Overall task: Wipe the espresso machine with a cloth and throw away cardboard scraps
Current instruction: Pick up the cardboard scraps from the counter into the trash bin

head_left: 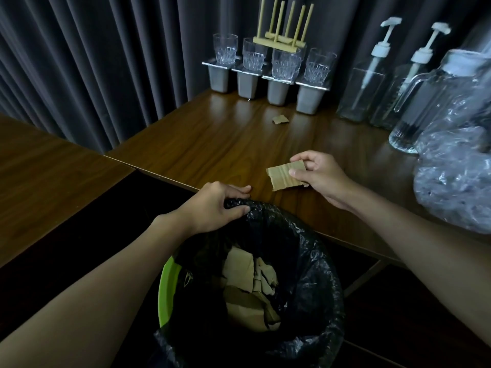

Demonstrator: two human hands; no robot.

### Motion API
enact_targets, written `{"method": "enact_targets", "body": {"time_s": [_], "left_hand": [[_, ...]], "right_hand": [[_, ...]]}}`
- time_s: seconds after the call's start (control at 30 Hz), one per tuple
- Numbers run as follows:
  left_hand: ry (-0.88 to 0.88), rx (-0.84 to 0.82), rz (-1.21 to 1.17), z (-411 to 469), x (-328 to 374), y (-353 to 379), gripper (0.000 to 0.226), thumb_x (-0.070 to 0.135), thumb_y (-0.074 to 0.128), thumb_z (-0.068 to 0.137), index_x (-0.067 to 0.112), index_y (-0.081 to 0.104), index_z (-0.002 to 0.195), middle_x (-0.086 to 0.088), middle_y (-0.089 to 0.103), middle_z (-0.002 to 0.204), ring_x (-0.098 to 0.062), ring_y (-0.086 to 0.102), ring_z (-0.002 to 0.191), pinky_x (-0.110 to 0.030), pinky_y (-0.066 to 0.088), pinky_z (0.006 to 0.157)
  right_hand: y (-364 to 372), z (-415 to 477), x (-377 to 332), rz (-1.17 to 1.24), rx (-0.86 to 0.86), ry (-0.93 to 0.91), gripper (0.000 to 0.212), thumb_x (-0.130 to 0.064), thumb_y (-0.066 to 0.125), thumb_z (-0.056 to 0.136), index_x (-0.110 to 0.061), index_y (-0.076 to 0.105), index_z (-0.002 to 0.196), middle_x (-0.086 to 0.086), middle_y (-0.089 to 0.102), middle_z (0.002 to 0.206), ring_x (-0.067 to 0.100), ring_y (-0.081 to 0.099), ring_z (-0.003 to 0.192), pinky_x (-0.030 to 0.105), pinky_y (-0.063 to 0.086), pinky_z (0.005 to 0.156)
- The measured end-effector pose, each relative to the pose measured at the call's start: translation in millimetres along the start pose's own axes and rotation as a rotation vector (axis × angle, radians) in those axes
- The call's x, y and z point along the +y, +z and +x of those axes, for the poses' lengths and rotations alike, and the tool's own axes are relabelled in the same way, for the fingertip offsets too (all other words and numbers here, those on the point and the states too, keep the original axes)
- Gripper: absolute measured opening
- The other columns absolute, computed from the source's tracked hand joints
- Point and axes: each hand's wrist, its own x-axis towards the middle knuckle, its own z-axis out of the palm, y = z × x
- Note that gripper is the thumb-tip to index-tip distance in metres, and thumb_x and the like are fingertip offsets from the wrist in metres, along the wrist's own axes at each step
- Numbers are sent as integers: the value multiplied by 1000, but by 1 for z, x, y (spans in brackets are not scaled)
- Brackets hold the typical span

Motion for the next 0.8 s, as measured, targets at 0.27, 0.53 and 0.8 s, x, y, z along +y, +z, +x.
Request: {"method": "enact_targets", "body": {"time_s": [0.27,0.53,0.8], "left_hand": [[-4,-33,18,1,2,-2,42,30,69,92,16,64,131,7,53,146,-2,46,134,-19,33,111],[-21,-24,-4,0,3,-3,43,30,70,91,16,64,131,9,53,146,0,46,135,-21,34,114],[-48,-41,-52,3,2,-6,41,33,71,89,23,66,129,17,52,144,11,44,131,-5,34,106]], "right_hand": [[10,-45,-34,-53,-421,-67,32,-11,67,90,-10,62,121,12,72,106,17,69,99,25,55,85],[15,41,8,-245,-72,-72,47,-30,56,98,-19,45,142,-2,47,143,14,40,135,28,35,104],[15,144,15,-617,155,-38,60,-46,51,93,-32,33,148,-4,36,154,28,33,140,40,29,115]]}}
